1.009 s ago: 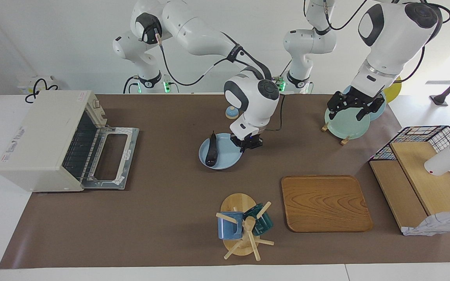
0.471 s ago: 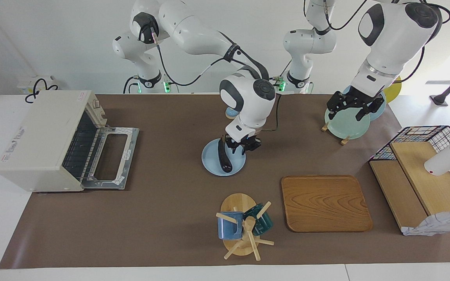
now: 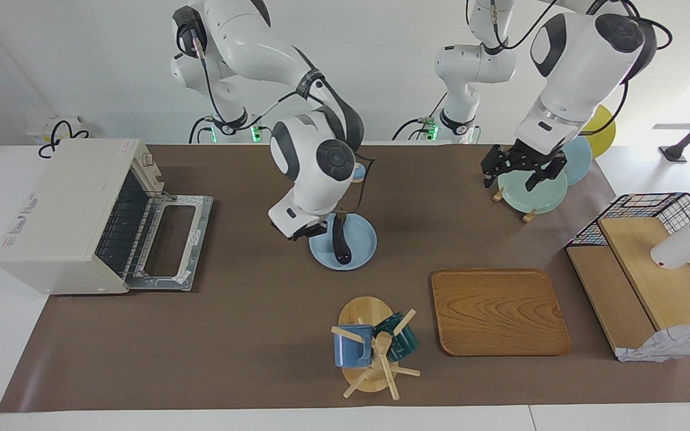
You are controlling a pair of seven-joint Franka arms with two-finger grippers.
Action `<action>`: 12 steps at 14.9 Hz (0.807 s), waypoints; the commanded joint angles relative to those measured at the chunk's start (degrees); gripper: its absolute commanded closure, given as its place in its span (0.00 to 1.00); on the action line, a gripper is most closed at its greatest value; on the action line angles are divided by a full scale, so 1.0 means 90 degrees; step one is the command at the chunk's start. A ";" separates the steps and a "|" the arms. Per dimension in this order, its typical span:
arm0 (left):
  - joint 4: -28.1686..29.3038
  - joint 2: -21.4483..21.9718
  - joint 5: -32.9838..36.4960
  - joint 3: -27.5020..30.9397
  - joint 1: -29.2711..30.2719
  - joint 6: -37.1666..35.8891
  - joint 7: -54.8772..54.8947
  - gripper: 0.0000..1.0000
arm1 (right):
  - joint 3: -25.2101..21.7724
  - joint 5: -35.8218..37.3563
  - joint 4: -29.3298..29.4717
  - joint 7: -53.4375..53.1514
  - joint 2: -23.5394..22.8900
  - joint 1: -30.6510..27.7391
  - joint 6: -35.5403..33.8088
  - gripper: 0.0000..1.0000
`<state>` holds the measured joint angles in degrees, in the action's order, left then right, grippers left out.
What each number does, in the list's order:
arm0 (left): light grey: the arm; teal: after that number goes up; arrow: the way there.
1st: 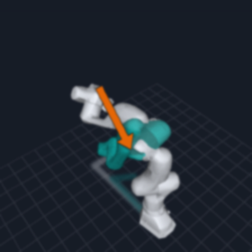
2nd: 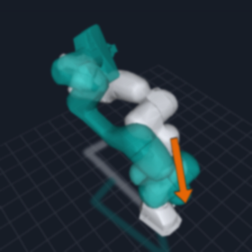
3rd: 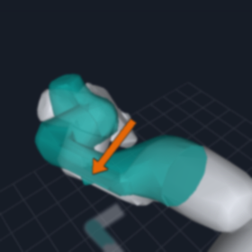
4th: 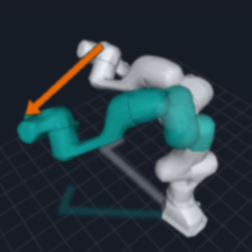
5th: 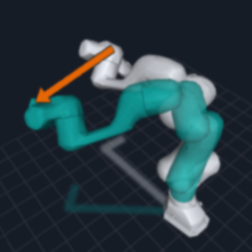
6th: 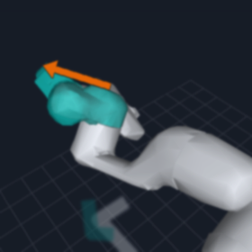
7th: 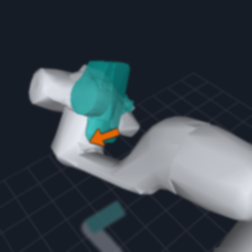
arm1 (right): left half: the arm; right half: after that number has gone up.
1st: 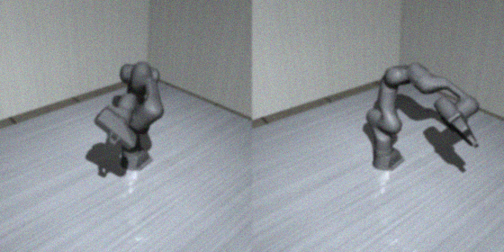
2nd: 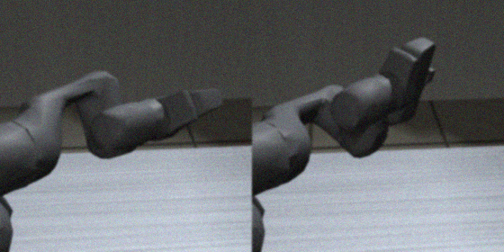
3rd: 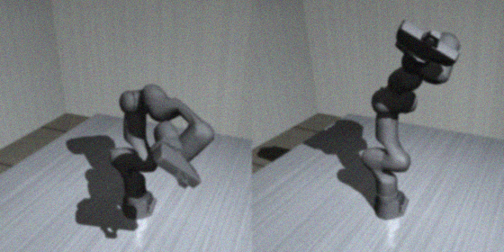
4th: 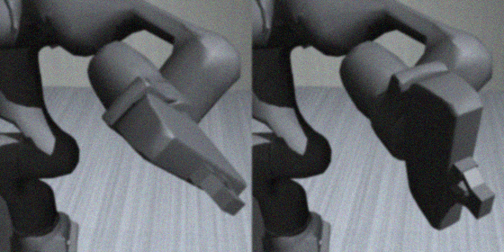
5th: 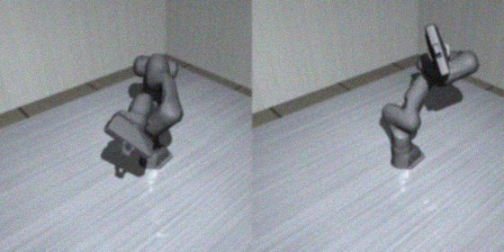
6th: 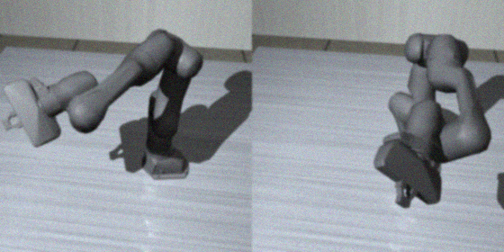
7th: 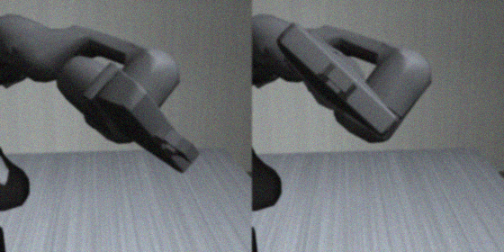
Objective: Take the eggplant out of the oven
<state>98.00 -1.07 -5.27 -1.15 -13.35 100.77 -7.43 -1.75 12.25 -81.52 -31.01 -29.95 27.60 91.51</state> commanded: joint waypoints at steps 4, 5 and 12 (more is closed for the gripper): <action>0.0097 -0.0749 -0.0069 0.0059 -0.1493 0.0998 -0.1506 0.00 | 0.0078 0.0601 -0.2395 0.0563 0.0886 -0.0819 0.1178 1.00; 0.0127 -0.0895 -0.0069 0.0059 -0.1718 0.1106 -0.1643 0.00 | 0.0078 0.0669 -0.2571 0.0622 0.0915 -0.0956 0.1364 1.00; 0.0986 -0.1451 -0.0078 0.0059 -0.2871 0.3010 -0.2668 0.00 | 0.0078 0.0845 -0.3197 0.1403 0.1042 -0.1807 0.2049 1.00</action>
<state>105.76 -12.45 -5.31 -1.60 -36.71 123.86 -28.73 -1.90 18.70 -107.09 -19.84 -22.85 12.58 108.22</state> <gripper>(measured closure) 0.000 0.991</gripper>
